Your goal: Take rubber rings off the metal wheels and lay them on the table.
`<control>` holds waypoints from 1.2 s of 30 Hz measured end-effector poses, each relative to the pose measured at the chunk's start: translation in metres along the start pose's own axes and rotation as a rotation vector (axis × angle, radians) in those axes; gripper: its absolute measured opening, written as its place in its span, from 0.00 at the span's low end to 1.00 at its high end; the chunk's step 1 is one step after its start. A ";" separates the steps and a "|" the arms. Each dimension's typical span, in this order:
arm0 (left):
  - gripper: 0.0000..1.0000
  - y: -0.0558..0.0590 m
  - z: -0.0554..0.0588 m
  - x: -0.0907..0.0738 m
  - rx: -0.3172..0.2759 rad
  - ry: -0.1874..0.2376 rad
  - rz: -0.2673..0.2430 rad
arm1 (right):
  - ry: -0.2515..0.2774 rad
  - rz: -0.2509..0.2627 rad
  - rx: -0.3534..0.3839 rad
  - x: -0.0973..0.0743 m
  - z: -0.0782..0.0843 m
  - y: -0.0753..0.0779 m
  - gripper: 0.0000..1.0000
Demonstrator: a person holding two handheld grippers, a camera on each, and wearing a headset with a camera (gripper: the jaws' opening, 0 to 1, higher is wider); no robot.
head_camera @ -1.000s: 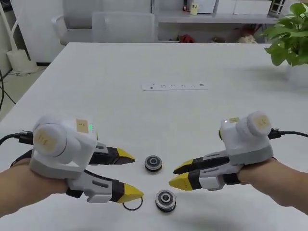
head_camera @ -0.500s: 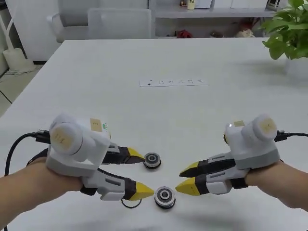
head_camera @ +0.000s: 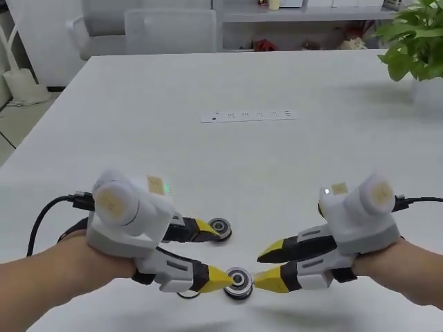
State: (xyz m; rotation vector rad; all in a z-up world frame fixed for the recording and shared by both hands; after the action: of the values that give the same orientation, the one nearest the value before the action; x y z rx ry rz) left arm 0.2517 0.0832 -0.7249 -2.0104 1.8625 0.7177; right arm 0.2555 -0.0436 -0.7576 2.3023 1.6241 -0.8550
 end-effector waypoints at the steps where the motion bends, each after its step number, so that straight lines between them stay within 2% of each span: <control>1: 0.43 0.001 0.001 0.002 -0.002 -0.003 0.004 | -0.003 -0.001 -0.003 0.000 0.001 0.000 0.26; 10: 0.41 0.004 0.008 0.014 -0.006 -0.037 0.033 | -0.036 -0.011 -0.050 0.005 0.011 -0.002 0.24; 15: 0.39 0.007 0.011 0.019 -0.007 -0.050 0.046 | -0.033 -0.012 -0.058 0.007 0.012 -0.002 0.23; 36: 0.20 0.005 0.013 0.030 -0.017 -0.049 0.039 | -0.025 -0.014 -0.062 0.012 0.012 -0.005 0.22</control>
State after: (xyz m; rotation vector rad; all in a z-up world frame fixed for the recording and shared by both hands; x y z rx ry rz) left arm 0.2458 0.0647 -0.7517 -1.9545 1.8783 0.7888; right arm 0.2498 -0.0374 -0.7731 2.2322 1.6350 -0.8216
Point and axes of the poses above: the centre of the closed fingertips' face, and the gripper's own axes: x roughly forward along the fingers, y roughly to its right, z roughly out of its underside, the point moved 6 cm from there along -x, roughly backward along the fingers, and after that the axes turned 10 degrees about z, right-handed, at the moved point
